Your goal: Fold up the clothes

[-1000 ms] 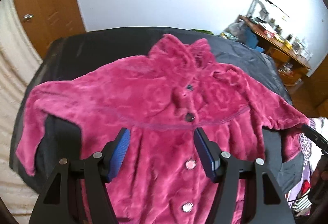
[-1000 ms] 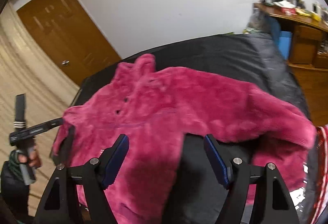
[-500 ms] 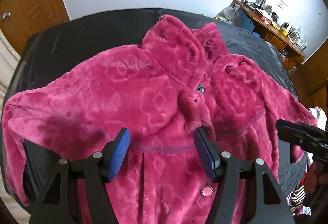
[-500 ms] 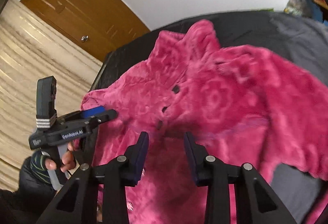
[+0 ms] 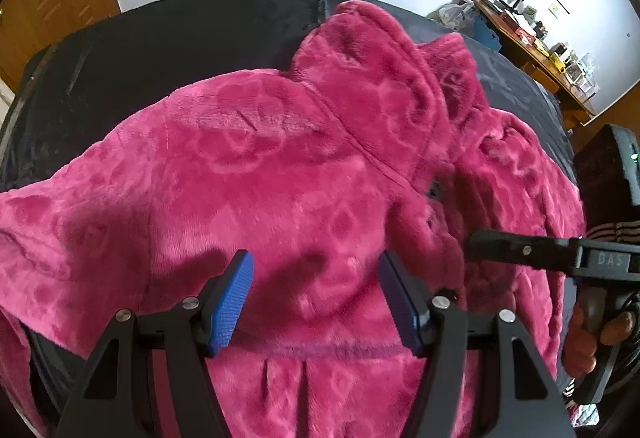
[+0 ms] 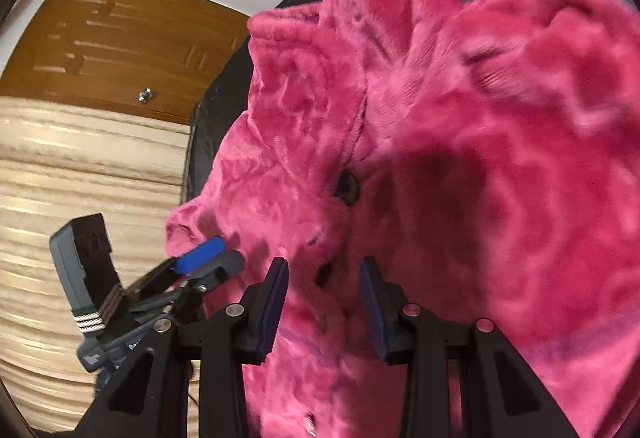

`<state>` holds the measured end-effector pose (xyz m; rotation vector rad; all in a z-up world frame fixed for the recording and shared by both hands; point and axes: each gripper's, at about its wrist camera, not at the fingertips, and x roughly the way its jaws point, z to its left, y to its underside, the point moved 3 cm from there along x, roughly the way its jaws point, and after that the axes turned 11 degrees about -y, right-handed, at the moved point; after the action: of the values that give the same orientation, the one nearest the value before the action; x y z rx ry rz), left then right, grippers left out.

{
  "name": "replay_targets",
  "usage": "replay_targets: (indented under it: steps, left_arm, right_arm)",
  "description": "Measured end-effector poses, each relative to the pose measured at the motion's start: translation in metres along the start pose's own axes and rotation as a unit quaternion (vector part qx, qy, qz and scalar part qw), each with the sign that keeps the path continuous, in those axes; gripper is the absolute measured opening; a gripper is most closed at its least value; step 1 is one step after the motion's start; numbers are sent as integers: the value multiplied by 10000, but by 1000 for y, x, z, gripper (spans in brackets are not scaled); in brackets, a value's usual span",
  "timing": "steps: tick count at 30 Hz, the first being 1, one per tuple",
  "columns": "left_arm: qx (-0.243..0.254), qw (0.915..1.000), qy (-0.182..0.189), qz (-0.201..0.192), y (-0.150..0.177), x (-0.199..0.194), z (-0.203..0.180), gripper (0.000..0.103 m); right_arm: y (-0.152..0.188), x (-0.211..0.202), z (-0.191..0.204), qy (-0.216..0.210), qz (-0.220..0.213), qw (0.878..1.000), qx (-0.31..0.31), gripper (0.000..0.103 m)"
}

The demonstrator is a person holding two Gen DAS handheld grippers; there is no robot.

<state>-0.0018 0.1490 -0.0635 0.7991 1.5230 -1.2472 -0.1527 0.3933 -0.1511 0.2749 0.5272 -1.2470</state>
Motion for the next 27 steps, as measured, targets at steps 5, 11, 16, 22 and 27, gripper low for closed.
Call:
replay_targets:
  steps: [5, 11, 16, 22, 27]
  left_arm:
    - [3, 9999, 92, 57, -4, 8, 0, 69]
    - [34, 9998, 149, 132, -6, 17, -1, 69]
    - [56, 9998, 128, 149, -10, 19, 0, 69]
    - [72, 9999, 109, 81, -23, 21, -4, 69]
    - [108, 9999, 30, 19, -34, 26, -7, 69]
  right_arm:
    - [-4, 15, -7, -27, 114, 9999, 58, 39]
    - [-9, 19, -3, -52, 149, 9998, -129, 39]
    - [-10, 18, 4, -35, 153, 9994, -302, 38]
    - [-12, 24, 15, -131, 193, 9983, -528, 34]
    - [-14, 29, 0, -27, 137, 9994, -323, 9]
